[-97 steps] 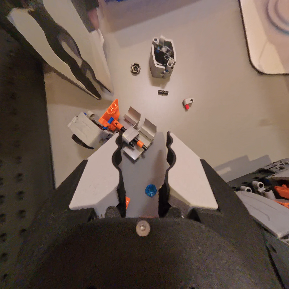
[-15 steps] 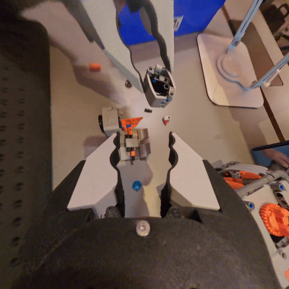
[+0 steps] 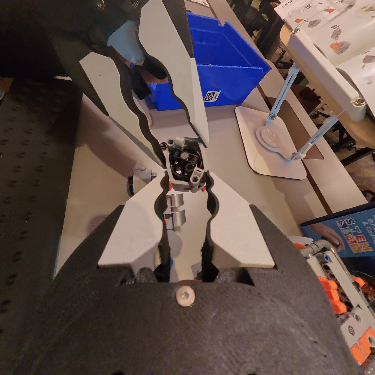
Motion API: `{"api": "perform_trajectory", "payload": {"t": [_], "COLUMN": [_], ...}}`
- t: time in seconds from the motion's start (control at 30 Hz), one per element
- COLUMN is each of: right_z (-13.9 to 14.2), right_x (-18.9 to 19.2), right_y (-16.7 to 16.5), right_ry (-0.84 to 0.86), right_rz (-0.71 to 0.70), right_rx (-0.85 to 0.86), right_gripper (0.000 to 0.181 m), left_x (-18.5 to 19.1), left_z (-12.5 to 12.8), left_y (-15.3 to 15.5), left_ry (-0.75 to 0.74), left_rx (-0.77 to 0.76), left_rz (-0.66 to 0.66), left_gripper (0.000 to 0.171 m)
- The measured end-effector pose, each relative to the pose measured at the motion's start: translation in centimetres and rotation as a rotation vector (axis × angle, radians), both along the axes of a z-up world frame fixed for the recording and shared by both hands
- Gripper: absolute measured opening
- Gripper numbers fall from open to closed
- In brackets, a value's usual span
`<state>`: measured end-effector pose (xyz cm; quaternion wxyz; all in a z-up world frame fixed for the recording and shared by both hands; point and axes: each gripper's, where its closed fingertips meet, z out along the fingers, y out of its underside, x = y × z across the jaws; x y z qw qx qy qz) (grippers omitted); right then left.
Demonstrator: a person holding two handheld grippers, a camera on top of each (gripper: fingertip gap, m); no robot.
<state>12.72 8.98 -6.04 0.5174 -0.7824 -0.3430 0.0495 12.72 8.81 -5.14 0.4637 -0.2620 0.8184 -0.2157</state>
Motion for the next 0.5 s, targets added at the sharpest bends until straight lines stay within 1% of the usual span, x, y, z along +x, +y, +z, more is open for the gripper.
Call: {"api": "perform_trajectory", "payload": {"t": [0.07, 0.13, 0.27, 0.37, 0.47, 0.5], "right_z": [0.1, -0.1, -0.6, -1.2, -2.4, -3.0], "right_x": [0.1, 0.2, 0.9, 2.0, 2.9, 3.2], "right_y": [-0.2, -0.3, -0.7, -1.2, -2.2, -2.6], "right_ry": [0.001, -0.042, -0.177, -0.313, -0.394, -0.414], "right_rz": [0.006, -0.001, -0.016, -0.044, -0.044, -0.041], "right_rx": [-0.005, -0.013, -0.014, -0.029, -0.102, -0.128], "right_gripper": [0.032, 0.032, 0.032, 0.032, 0.032, 0.032], "left_x": [0.1, 0.2, 0.3, 0.2, -1.0, -1.2], "left_z": [0.1, -0.4, -1.6, -2.5, -4.3, -4.5], "left_y": [-0.2, -0.1, 0.0, 0.1, -0.4, -0.4], "left_ry": [0.004, 0.033, 0.068, 0.116, 0.263, 0.276], "left_rx": [-0.057, -0.109, -0.099, -0.096, -0.159, -0.167], "left_rz": [-0.011, -0.008, 0.008, 0.024, 0.008, 0.007], "left_gripper": [0.037, 0.036, 0.036, 0.043, 0.06, 0.062]}}
